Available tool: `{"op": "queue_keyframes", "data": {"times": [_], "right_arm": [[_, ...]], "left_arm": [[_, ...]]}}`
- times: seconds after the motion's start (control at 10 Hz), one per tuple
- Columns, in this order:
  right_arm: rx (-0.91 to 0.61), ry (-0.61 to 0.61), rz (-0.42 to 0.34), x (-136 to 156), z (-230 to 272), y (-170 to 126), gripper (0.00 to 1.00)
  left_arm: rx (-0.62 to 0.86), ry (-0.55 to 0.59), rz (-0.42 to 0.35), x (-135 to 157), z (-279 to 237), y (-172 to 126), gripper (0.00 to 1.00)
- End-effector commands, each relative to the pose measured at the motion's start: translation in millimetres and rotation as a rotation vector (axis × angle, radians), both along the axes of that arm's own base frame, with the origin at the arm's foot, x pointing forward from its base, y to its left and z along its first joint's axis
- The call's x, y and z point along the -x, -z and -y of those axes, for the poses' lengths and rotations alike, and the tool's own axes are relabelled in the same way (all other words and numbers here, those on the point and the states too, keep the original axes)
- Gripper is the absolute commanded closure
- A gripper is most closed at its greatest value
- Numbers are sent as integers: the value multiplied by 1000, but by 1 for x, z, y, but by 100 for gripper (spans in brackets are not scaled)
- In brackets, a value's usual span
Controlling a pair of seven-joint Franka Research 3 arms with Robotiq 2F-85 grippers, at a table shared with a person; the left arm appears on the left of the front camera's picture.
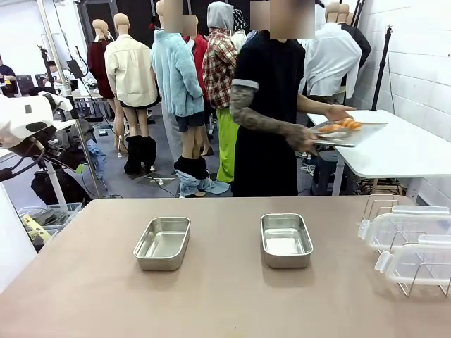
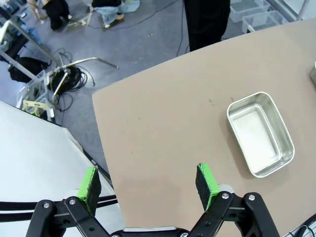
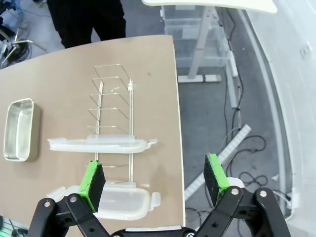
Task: Place the bread in airtight containers.
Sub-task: Lift both Airtight Container.
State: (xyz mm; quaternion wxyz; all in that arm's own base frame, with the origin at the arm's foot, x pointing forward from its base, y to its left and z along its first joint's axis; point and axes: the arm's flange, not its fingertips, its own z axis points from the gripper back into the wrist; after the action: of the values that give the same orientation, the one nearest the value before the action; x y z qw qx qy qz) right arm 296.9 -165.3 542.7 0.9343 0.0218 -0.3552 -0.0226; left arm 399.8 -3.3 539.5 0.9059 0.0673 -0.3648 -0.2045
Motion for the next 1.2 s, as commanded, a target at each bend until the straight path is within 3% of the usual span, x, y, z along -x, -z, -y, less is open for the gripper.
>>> {"op": "queue_keyframes", "data": {"times": [0.0,1.1], "right_arm": [[-3,-18,2,0,1,2,0],[-3,-18,2,0,1,2,0]], "left_arm": [[1,-2,-3,2,-1,0,0],[1,-2,-3,2,-1,0,0]]}}
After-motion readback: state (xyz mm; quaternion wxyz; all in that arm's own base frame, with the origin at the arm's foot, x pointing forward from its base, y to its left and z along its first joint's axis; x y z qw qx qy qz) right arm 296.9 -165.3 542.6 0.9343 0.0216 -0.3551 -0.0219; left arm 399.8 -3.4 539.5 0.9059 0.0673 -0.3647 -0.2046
